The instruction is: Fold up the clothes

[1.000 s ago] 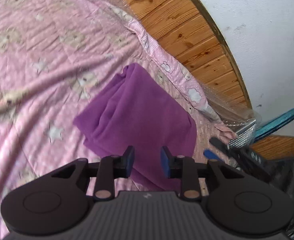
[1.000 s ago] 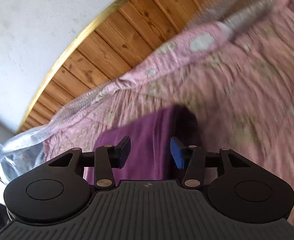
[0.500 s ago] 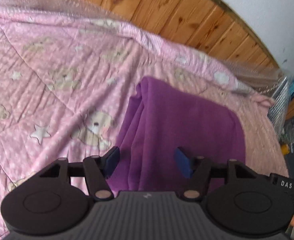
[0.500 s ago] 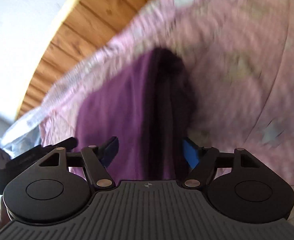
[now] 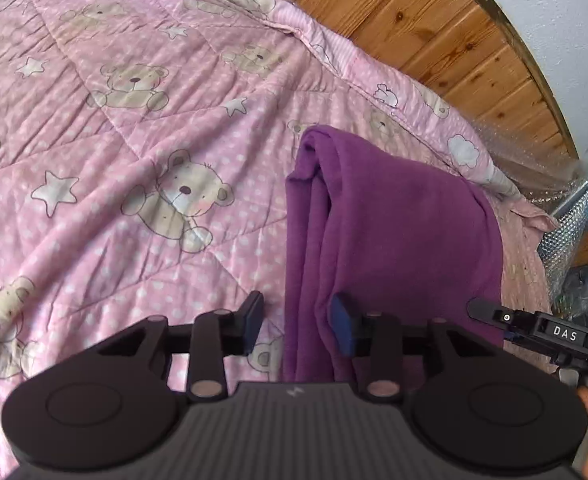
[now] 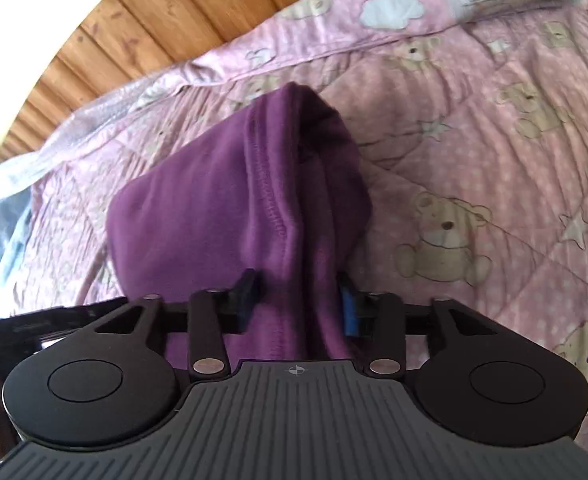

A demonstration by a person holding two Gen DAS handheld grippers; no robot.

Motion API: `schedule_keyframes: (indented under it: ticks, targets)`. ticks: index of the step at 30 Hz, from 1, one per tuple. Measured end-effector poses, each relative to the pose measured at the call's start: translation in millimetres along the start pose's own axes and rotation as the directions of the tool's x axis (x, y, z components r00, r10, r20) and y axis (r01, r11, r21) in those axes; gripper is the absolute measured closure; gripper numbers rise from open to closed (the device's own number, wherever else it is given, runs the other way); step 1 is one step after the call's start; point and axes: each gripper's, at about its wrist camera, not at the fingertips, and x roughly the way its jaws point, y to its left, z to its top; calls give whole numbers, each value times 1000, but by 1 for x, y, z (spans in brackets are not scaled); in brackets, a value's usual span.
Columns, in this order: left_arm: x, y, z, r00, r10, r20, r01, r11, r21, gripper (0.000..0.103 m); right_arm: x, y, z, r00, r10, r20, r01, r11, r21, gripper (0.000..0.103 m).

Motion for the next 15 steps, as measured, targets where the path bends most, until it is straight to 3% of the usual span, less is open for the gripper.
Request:
schedule_keyframes:
  ticks: [3,6,8,10,13,15]
  targets:
    - [-37,-8,-7,995,-64,76,61,997,39,64,-55,5,-10,978,13,206,-31,996,83,60]
    - [-34,-21,-31,998,-38,53,28,982,186,60,-83,8,-39,965,27,259,-49,996,78,60]
    - [-33,-29,-46,999,-20,39,8,959,282,60,-72,8,-61,976,-40,214,46,999,-24,60]
    - [-31,-38,-62,1000,0,28,-11,927,376,58,-61,13,-66,983,-54,177,84,982,-169,60]
    - [-28,-51,-85,999,32,15,-35,860,509,51,-45,21,-73,989,-82,126,125,915,-384,59]
    - [-17,-64,-88,998,49,42,-64,823,565,48,-34,27,-78,990,-107,95,141,844,-518,41]
